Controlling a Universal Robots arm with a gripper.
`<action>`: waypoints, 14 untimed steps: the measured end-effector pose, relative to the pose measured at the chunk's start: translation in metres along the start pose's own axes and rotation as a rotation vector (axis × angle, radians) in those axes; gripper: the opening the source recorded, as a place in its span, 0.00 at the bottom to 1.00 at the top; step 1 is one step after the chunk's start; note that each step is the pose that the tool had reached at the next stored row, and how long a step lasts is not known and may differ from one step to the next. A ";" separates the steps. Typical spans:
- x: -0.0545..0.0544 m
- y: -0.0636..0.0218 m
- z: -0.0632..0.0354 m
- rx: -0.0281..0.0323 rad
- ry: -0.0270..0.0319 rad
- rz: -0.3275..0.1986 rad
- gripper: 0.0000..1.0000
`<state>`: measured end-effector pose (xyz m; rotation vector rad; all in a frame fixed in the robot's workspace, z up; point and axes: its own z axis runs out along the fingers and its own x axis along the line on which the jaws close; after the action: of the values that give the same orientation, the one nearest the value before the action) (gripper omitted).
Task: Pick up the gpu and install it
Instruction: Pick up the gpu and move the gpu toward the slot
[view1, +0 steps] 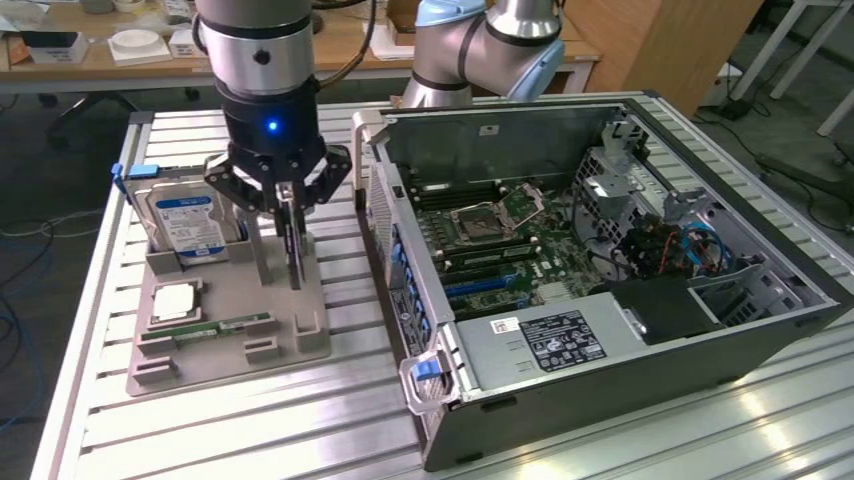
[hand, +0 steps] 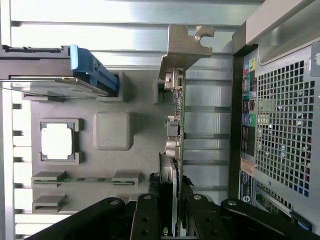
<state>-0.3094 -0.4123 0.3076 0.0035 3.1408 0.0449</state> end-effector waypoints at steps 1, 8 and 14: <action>0.000 0.0000 -0.0016 0.0000 -0.0002 0.000 0.26; 0.000 0.0004 -0.0121 -0.0001 -0.0012 0.000 0.26; 0.000 0.0006 -0.0200 0.0000 -0.0022 0.000 0.26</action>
<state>-0.3094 -0.4123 0.3275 0.0034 3.1387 0.0449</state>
